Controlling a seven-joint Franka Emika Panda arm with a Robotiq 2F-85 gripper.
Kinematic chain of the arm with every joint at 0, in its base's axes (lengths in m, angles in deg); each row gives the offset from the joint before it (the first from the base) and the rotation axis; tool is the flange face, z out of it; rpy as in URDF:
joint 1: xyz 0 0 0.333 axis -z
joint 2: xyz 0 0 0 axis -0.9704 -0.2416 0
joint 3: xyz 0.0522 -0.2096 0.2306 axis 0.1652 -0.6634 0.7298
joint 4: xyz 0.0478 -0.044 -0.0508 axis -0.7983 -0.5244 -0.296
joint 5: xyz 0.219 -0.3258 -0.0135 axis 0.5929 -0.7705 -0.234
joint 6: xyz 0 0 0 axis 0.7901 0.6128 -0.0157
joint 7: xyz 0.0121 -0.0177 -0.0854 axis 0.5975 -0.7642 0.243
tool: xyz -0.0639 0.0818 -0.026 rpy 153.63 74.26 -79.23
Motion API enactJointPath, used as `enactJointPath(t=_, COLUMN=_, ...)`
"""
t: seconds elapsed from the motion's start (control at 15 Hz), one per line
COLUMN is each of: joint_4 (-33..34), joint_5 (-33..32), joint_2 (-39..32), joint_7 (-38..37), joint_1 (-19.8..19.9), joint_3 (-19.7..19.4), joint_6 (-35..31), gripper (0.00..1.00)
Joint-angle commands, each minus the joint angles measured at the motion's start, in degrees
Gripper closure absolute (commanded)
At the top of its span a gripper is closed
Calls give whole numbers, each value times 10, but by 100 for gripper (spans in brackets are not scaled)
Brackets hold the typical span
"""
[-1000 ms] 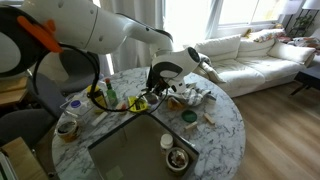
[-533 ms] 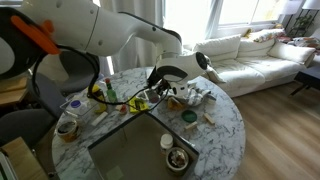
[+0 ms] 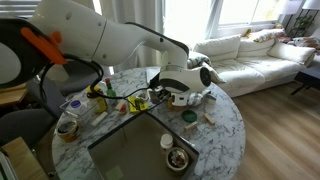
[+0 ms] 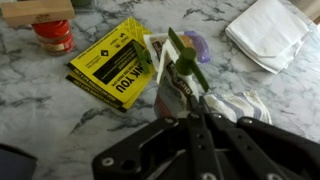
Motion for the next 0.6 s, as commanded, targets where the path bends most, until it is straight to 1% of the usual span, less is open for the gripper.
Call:
enactJointPath(t=0.0, joint_4=9, joint_5=28, joint_2=-18, joint_7=-31, joint_1=4, joint_3=-7, joint_6=16, gripper=100)
enactJointPath(t=0.33, joint_4=9, joint_5=21, joint_2=-28, joint_7=-60, joint_1=-2, joint_3=-18, joint_6=11, gripper=100)
enactJointPath(t=0.4, joint_4=9, joint_5=22, joint_2=-26, joint_7=-64, joint_1=-1, joint_3=-18, joint_6=11, gripper=74)
enactJointPath(t=0.47, joint_4=8, joint_5=22, joint_2=-24, joint_7=-66, joint_1=-2, joint_3=-18, joint_6=8, gripper=73)
enactJointPath(t=0.53, joint_4=8, joint_5=19, joint_2=-21, joint_7=-66, joint_1=-2, joint_3=-20, joint_6=9, gripper=65)
